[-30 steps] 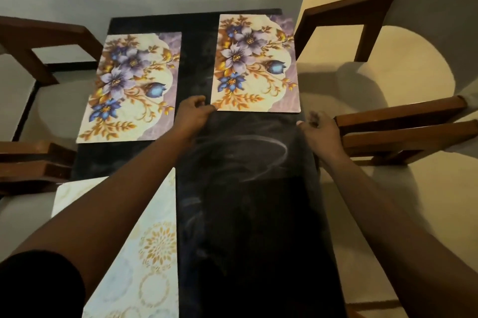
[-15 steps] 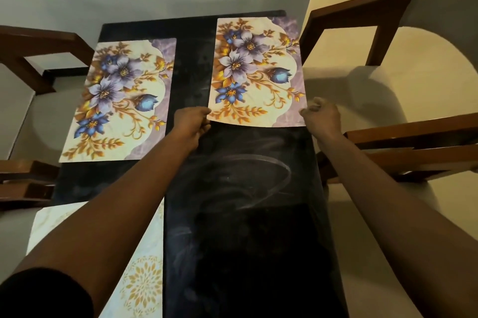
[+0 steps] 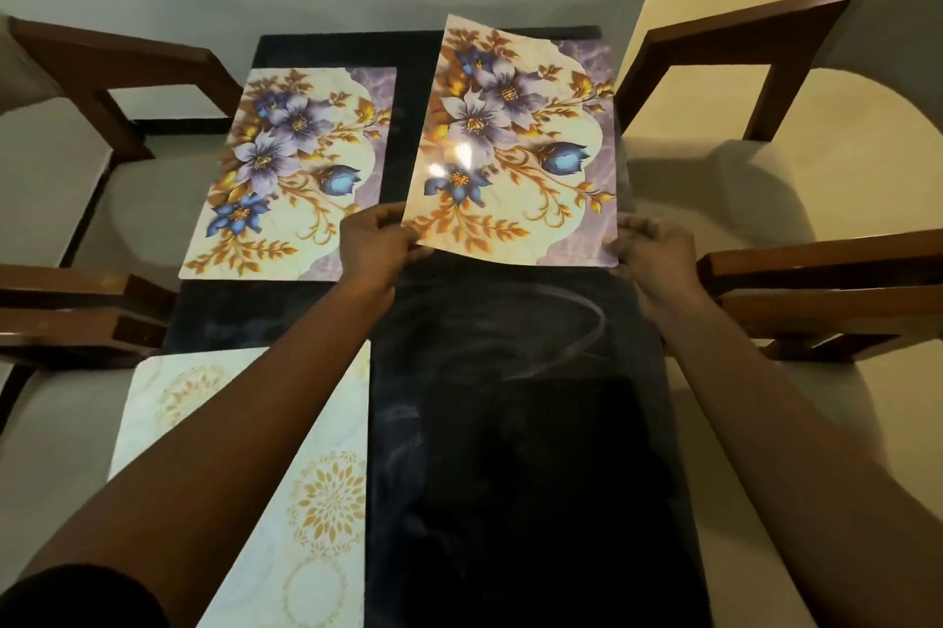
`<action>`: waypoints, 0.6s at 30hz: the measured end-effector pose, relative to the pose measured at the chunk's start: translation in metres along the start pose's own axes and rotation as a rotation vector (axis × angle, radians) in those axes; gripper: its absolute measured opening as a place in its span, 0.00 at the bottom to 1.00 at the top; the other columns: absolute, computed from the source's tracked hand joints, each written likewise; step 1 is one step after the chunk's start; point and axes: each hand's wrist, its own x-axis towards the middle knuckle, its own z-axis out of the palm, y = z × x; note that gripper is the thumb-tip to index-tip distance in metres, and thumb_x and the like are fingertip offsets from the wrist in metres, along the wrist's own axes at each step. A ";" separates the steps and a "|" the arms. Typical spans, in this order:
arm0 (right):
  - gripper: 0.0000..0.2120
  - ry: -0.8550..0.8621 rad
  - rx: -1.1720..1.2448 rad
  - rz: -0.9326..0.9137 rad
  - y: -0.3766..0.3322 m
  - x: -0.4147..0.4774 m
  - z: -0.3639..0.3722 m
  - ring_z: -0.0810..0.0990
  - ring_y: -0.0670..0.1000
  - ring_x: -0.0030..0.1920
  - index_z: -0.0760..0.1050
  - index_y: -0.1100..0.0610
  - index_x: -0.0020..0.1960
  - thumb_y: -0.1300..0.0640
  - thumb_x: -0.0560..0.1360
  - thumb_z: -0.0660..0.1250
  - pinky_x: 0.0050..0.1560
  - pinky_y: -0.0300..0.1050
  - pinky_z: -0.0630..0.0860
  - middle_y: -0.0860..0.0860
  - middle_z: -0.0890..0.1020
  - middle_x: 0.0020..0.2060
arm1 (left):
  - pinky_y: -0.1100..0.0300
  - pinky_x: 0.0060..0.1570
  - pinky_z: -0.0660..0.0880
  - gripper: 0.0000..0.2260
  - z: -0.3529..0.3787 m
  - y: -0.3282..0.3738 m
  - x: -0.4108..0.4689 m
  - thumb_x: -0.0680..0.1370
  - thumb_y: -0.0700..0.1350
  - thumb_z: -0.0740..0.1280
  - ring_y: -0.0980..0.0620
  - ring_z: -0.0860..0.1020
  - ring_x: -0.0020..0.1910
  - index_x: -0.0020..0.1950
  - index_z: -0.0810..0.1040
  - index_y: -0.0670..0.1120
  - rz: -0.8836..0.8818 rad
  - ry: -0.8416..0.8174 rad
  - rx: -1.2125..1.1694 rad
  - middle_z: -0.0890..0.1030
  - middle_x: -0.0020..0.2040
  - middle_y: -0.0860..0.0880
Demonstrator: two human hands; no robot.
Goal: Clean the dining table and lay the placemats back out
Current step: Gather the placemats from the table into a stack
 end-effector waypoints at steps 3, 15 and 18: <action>0.11 -0.032 0.016 0.010 0.020 -0.051 0.015 0.86 0.52 0.56 0.81 0.55 0.58 0.67 0.78 0.72 0.53 0.55 0.86 0.51 0.86 0.54 | 0.58 0.44 0.85 0.11 -0.052 -0.015 -0.039 0.81 0.32 0.70 0.51 0.88 0.48 0.59 0.82 0.45 -0.023 0.005 -0.056 0.87 0.52 0.48; 0.12 -0.201 -0.054 0.105 0.125 -0.309 0.088 0.87 0.52 0.54 0.80 0.53 0.58 0.67 0.78 0.72 0.52 0.57 0.86 0.48 0.87 0.51 | 0.49 0.52 0.86 0.14 -0.299 -0.136 -0.216 0.79 0.31 0.70 0.39 0.88 0.49 0.65 0.81 0.38 -0.121 0.120 -0.168 0.88 0.51 0.37; 0.13 -0.267 -0.062 0.096 0.150 -0.362 0.104 0.87 0.55 0.52 0.79 0.56 0.58 0.69 0.77 0.71 0.52 0.61 0.85 0.51 0.88 0.50 | 0.47 0.52 0.86 0.16 -0.351 -0.166 -0.262 0.79 0.30 0.71 0.37 0.87 0.49 0.67 0.80 0.37 -0.175 0.178 -0.220 0.87 0.52 0.35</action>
